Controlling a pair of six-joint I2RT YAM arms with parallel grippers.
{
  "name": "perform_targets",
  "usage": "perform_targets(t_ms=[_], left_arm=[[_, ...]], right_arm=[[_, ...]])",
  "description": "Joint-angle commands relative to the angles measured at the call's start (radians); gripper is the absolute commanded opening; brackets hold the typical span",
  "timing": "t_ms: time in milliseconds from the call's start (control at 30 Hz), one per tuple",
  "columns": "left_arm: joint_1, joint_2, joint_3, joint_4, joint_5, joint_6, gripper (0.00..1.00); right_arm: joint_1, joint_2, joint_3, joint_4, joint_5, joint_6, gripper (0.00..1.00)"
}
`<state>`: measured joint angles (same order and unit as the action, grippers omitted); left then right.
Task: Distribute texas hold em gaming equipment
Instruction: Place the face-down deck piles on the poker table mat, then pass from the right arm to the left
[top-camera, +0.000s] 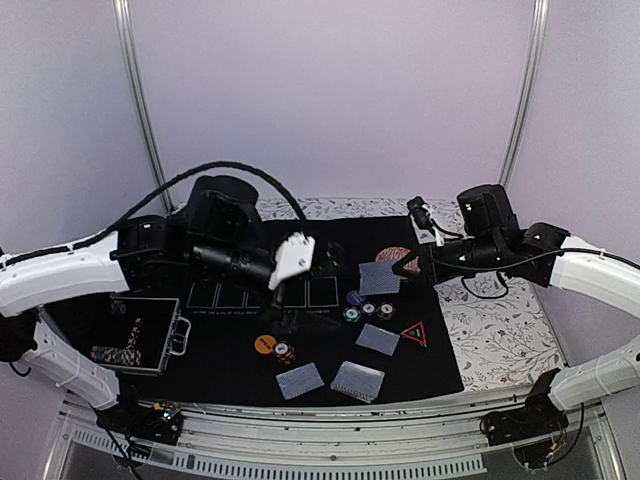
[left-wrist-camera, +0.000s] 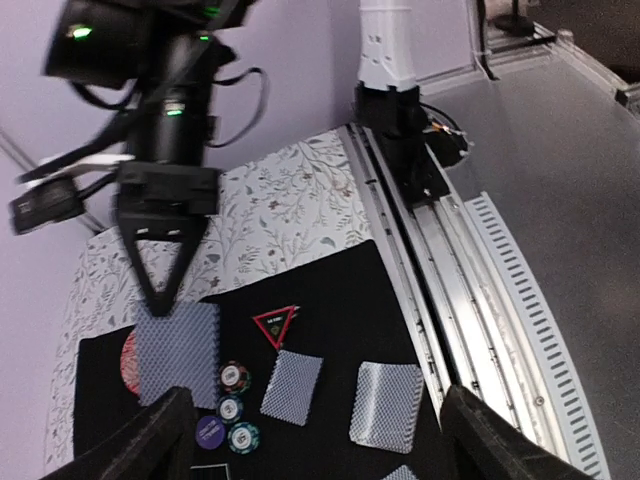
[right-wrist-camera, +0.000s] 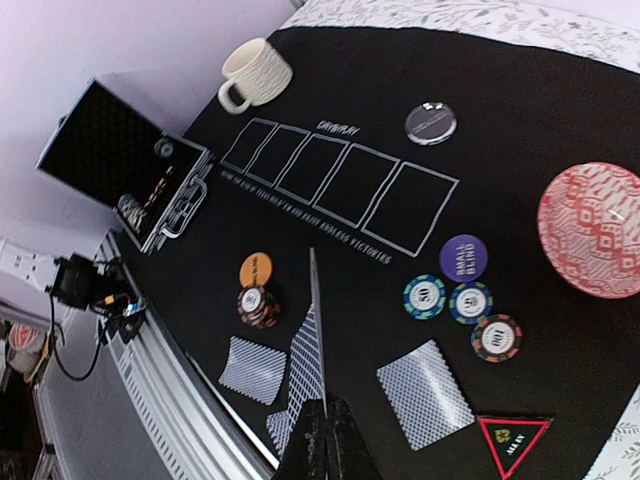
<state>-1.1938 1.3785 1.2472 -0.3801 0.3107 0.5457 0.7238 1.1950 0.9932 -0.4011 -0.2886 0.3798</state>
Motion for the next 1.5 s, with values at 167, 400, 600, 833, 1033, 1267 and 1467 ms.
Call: perform_targets(t_ms=[167,400,600,833,1033,1267,1467], left_arm=[[0.312,0.058,0.074,-0.266,0.255,-0.202,0.56],[0.311,0.095,0.061,-0.312,0.386,-0.170,0.46],[0.310,0.109,0.053,-0.299,0.322,-0.180,0.28],[0.311,0.115,0.035,-0.283,0.294,-0.188,0.13],[0.311,0.115,0.029,-0.277,0.278,-0.198,0.11],[0.312,0.095,0.021,-0.243,0.255,-0.225,0.00],[0.453,0.003,-0.100,-0.040,0.221,-0.471,0.00]], right_arm=[[0.228,0.120,0.158,-0.040,-0.094,-0.279,0.02],[0.293,0.227,0.242,-0.053,-0.094,-0.329,0.02],[0.310,0.259,0.273,-0.042,-0.111,-0.351,0.02],[0.312,0.236,0.260,-0.001,-0.118,-0.357,0.02],[0.312,0.198,0.240,0.024,-0.106,-0.355,0.02],[0.312,0.181,0.231,0.033,-0.100,-0.349,0.02],[0.310,0.126,0.178,0.059,0.131,-0.293,0.56]])
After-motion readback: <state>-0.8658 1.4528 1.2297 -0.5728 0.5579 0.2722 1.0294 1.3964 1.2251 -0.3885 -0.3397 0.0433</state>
